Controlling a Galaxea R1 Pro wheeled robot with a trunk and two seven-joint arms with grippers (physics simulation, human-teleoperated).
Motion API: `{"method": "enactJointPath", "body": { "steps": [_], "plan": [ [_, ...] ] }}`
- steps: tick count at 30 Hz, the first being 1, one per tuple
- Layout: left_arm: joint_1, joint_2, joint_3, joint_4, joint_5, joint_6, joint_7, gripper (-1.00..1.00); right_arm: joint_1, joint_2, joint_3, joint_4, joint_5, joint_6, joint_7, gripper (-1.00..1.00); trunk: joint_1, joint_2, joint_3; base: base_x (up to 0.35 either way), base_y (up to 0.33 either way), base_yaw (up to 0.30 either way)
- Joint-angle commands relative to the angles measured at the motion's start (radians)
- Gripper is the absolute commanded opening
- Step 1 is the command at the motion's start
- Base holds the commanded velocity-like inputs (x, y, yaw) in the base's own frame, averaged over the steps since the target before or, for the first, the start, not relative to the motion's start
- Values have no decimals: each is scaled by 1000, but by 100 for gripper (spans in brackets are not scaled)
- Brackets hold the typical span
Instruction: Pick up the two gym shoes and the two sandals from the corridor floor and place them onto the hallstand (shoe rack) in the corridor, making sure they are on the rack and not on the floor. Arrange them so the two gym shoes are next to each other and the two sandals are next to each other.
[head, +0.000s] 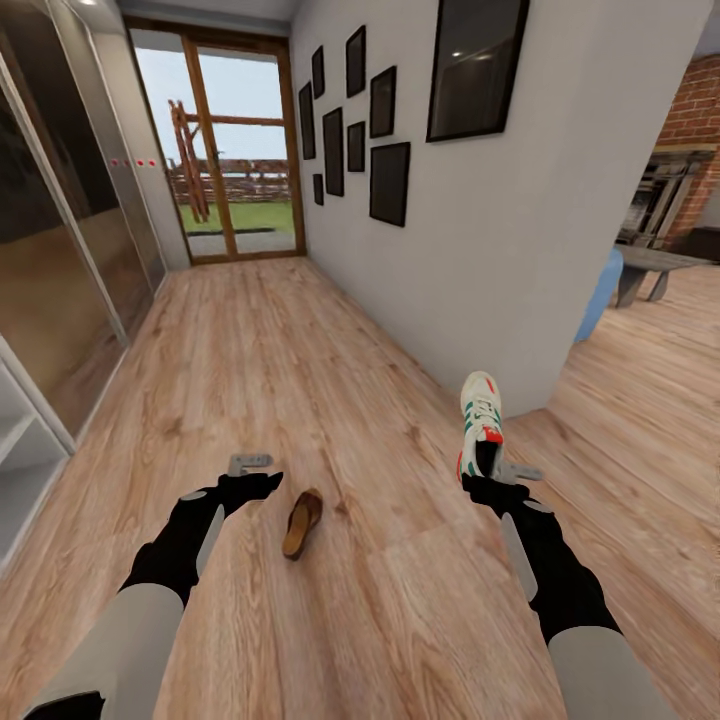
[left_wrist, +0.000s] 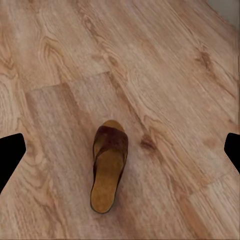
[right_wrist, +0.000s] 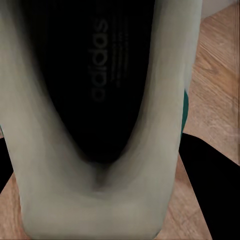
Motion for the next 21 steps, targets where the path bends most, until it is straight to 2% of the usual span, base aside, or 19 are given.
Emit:
{"method": "enactJointPath", "body": {
  "steps": [1, 7, 14, 21],
  "plan": [
    [0, -1, 7, -2, -10, 4, -10, 100, -1, 1, -1, -1, -6, 5, -5, -100, 0, 0, -1, 261, 220, -298],
    [0, -1, 7, -2, -10, 3, -9, 100, -1, 1, 0, -1, -6, 5, -5, -100, 0, 0, -1, 305, 114, -267],
    [0, -2, 7, -2, -10, 1, -9, 100, -1, 2, 1, 5, -6, 4, -5, -100, 0, 0, -1, 291, 7, -36],
    [0, -3, 7, -1, -10, -1, 17, 100, -1, 1, 1, 6, -6, 4, -4, -100, 0, 0, -1, 46, 0, -2]
  ]
}}
